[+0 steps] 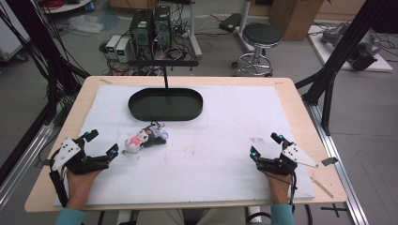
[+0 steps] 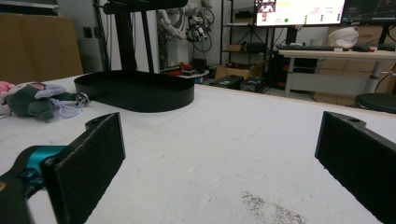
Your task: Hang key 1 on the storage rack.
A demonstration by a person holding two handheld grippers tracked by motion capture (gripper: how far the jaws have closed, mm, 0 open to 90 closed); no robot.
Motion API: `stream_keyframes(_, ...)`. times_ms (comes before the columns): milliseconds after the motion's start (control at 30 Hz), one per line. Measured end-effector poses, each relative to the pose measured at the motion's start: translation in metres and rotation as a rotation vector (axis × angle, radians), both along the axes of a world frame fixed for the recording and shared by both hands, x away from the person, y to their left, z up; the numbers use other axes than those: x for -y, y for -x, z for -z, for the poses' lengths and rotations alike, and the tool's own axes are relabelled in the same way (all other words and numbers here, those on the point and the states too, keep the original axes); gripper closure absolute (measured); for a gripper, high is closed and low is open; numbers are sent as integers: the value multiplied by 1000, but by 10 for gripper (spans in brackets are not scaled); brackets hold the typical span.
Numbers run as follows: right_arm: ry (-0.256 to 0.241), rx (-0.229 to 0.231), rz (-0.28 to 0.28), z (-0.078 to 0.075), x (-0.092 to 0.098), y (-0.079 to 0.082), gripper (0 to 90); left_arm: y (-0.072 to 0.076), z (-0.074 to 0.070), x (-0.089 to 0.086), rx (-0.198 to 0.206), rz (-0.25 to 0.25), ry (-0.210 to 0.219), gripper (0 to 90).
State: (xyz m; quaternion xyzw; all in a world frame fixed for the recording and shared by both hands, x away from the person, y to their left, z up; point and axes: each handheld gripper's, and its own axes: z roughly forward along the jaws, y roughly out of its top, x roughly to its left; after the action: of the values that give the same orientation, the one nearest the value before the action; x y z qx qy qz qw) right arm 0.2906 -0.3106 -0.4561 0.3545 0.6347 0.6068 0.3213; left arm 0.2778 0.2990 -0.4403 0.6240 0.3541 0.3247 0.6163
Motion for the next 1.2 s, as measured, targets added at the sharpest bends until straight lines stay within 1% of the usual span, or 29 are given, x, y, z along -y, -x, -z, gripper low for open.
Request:
stream_keyframes(33,0,0,0,0,0,0,8,-1,-4,0,-6,9,-3,32)
stream_keyframes(67,1,3,-1,0,0,0,8,-4,-12,2,-15,26,-10,32)
stream_keyframes(100,2,3,-1,0,0,0,8,-4,-12,2,-15,26,-10,33)
stream_keyframes(167,0,3,-1,0,0,0,8,-6,-20,4,-20,32,-43,33)
stream_keyframes(233,1,2,-1,0,0,0,8,-9,-26,6,-33,63,-49,33)
stream_keyframes(267,1,4,1,0,0,0,8,-11,-29,7,-41,71,-57,33)
stream_keyframes(433,2,6,2,0,0,0,8,-18,-45,13,-77,122,-149,33)
stream_keyframes(500,4,7,3,0,0,0,8,-21,-52,16,-88,155,-179,32)
stream_keyframes(533,3,7,2,0,0,0,8,-23,-59,18,-102,172,-207,32)
stream_keyframes(567,2,6,1,0,0,0,8,-23,-59,18,-102,172,-207,33)
stream_keyframes(600,2,7,2,0,0,0,8,-25,-62,19,-108,182,-220,33)
stream_keyframes(667,2,7,2,0,0,0,8,-28,-68,21,-121,182,-254,32)
stream_keyframes(700,1,6,1,0,0,0,8,-30,-70,22,-135,194,-249,33)
stream_keyframes(733,1,6,1,0,0,0,8,-31,-71,23,-149,196,-250,33)
stream_keyframes(767,2,11,1,0,0,0,8,-33,-73,24,-159,203,-258,32)
stream_keyframes(833,1,10,1,0,0,0,8,-36,-75,27,-194,215,-275,33)
stream_keyframes(867,2,10,1,0,0,0,8,-38,-75,28,-208,224,-290,33)
stream_keyframes(900,2,11,1,0,0,0,8,-43,-77,30,-232,267,-337,33)
stream_keyframes(933,-3,7,2,0,0,1,8,-43,-77,30,-232,267,-337,33)
stream_keyframes(967,-3,7,2,0,0,1,8,-46,-77,31,-243,288,-351,33)
stream_keyframes(1000,1,14,3,0,1,0,8,-48,-78,33,-251,290,-363,33)
stream_keyframes(1033,1,14,3,0,1,0,8,-50,-78,34,-258,292,-383,33)
stream_keyframes(1100,-4,5,0,0,0,1,8,-54,-78,38,-279,296,-410,33)
stream_keyframes(1200,-2,12,1,0,1,1,8,-59,-78,42,-307,305,-429,33)
